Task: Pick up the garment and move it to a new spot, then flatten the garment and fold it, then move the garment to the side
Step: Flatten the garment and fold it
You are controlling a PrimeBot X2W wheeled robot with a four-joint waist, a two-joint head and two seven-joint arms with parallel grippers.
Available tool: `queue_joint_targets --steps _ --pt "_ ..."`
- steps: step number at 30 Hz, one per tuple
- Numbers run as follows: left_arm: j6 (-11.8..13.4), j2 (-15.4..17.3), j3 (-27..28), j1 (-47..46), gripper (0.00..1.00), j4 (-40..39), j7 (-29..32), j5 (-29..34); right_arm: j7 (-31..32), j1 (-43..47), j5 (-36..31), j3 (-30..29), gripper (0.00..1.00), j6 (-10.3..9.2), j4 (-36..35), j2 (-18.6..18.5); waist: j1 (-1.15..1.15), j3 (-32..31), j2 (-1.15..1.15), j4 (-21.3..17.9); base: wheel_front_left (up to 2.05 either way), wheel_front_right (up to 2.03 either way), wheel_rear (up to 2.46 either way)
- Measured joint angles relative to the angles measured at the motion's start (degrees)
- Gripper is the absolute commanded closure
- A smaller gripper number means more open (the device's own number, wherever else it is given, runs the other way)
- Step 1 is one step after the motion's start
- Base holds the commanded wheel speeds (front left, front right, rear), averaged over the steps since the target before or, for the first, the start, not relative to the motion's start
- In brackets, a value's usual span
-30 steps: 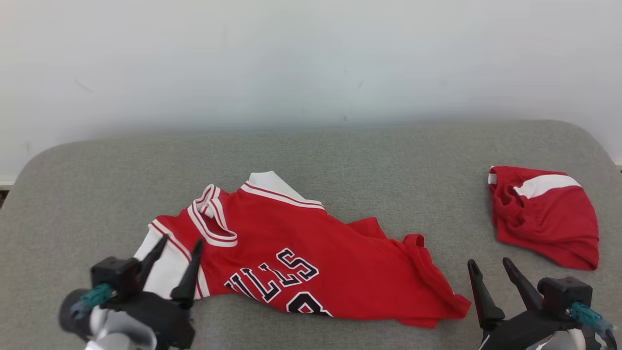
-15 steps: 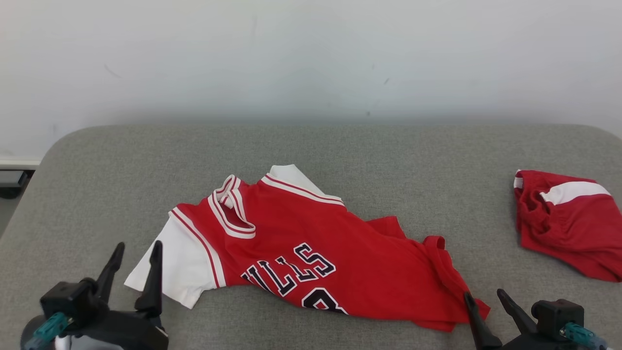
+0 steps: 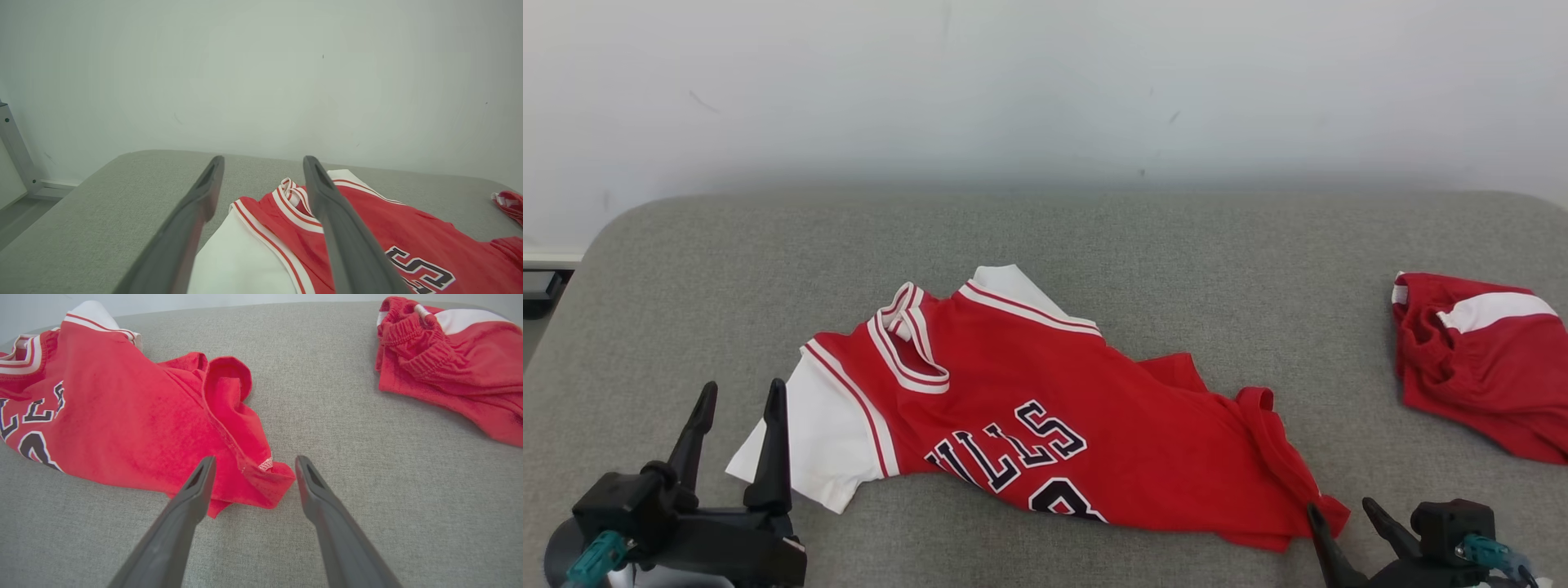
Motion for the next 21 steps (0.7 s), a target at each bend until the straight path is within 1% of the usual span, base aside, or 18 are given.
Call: queue_joint_targets --steps 9,13,15,17,18,20,21 --pt "0.0 -0.23 -0.51 -0.13 0.0 -1.83 0.04 0.93 2.19 -1.71 -0.1 0.85 0.0 -0.03 0.11 0.13 0.0 0.75 0.0 0.09 0.0 0.0 0.0" --pt "-0.14 -0.26 -2.31 -0.59 0.0 -2.4 0.76 0.93 2.72 -2.36 -0.42 1.02 0.0 -0.09 0.04 0.24 0.0 1.21 0.0 0.01 0.0 0.0 0.0" --pt "-1.86 -0.14 -3.89 -1.57 0.0 -1.64 1.76 0.93 2.91 -2.57 -0.43 1.26 0.0 -0.09 0.02 0.26 0.0 1.46 0.0 -0.08 0.0 0.0 0.0" --pt "-3.54 -0.71 -4.94 -3.96 0.0 -0.21 2.54 0.67 3.26 -3.5 -0.56 1.59 0.0 -0.09 -0.02 0.31 0.0 1.74 0.0 -0.28 0.0 0.0 0.0" --pt "-4.77 -0.71 -5.95 -5.86 0.0 1.01 3.33 0.67 3.43 -3.98 -0.57 1.86 0.0 -0.09 -0.07 0.36 0.0 1.86 0.0 -0.42 0.0 0.0 0.0" --pt "-7.22 -1.85 -6.61 -9.49 0.0 3.46 4.43 -1.0 3.7 -4.86 -0.97 2.35 0.0 -0.09 -0.42 0.42 0.0 2.09 0.0 -0.83 0.0 0.0 0.0" --pt "-8.57 -1.67 -8.43 -11.59 0.0 5.33 6.01 -0.42 3.75 -5.29 -1.0 2.64 0.0 -0.07 -0.73 0.47 0.0 2.23 0.0 -1.09 0.0 0.0 0.0"
